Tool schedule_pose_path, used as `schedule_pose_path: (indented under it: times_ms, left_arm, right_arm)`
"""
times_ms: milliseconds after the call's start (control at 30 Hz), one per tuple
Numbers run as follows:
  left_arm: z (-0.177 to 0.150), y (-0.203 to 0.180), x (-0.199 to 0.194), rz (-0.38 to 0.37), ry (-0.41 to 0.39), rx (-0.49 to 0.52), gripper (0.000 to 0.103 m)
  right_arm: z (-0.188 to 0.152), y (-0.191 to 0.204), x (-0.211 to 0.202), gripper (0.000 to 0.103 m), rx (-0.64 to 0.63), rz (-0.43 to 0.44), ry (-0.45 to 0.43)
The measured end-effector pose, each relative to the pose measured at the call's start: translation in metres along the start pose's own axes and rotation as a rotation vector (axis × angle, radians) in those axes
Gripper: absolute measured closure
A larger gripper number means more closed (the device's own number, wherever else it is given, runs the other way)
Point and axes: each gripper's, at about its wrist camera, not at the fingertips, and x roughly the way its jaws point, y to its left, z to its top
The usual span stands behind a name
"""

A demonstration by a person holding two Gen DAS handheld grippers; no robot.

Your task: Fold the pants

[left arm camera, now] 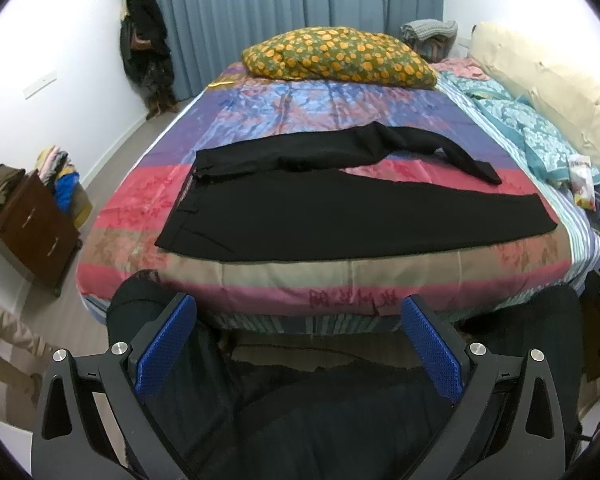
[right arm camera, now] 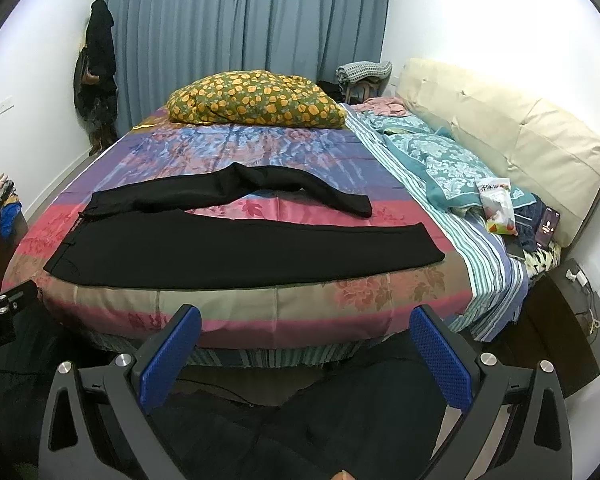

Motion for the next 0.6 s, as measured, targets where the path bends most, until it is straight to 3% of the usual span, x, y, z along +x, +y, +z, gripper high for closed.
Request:
schedule_pose_path:
  times_ms: [600]
  left_arm:
    - [-0.0023, 0.0001, 0.0026, 0.003, 0.014, -0.006, 0.001]
  right_arm:
    - [-0.0018, 0.0052, 0.0033, 0.000, -0.009, 0.014, 0.014]
